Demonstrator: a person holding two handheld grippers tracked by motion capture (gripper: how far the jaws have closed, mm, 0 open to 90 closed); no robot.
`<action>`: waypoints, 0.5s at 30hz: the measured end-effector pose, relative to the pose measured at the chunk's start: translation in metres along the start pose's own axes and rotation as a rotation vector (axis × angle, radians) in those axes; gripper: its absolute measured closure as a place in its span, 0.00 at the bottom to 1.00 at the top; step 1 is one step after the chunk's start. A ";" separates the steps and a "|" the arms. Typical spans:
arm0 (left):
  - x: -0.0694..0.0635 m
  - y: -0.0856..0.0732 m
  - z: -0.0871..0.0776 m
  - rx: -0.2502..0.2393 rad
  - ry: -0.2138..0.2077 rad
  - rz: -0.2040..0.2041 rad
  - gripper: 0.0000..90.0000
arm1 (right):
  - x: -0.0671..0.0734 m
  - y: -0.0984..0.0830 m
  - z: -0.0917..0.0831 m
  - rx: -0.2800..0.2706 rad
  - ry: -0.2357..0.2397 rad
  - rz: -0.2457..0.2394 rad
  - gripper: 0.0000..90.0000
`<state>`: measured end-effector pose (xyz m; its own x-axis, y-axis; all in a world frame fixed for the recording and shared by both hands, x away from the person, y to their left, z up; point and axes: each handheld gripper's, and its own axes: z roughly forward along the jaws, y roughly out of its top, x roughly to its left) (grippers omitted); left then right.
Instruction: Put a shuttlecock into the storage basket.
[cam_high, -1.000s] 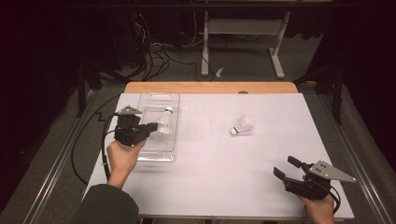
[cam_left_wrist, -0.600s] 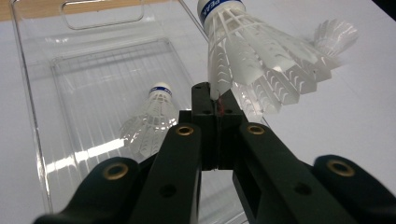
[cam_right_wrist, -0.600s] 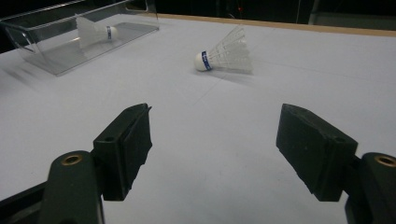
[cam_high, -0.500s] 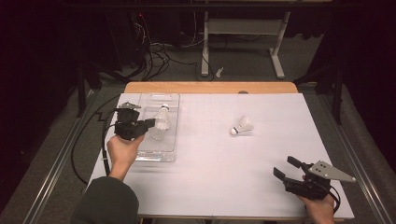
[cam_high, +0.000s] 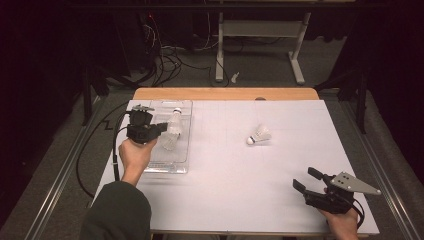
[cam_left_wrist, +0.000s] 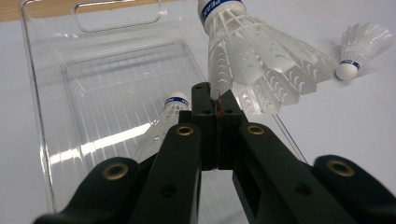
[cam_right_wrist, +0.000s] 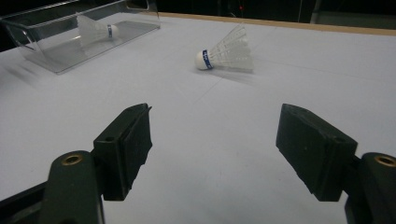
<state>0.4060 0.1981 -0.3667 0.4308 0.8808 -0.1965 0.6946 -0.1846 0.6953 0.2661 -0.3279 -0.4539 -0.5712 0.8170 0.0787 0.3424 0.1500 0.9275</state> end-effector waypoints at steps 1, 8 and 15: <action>0.001 0.001 0.001 -0.002 0.001 -0.002 1.00 | 0.000 0.000 0.000 0.000 0.000 -0.001 0.30; 0.005 0.006 0.004 0.010 0.021 -0.007 1.00 | -0.001 0.000 0.000 0.001 -0.004 0.004 0.30; 0.009 0.013 0.004 0.024 0.052 -0.006 1.00 | -0.001 0.000 -0.001 -0.002 -0.003 0.005 0.30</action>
<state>0.4213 0.2023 -0.3625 0.3965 0.9032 -0.1646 0.7111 -0.1887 0.6773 0.2661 -0.3290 -0.4540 -0.5672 0.8195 0.0818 0.3436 0.1452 0.9278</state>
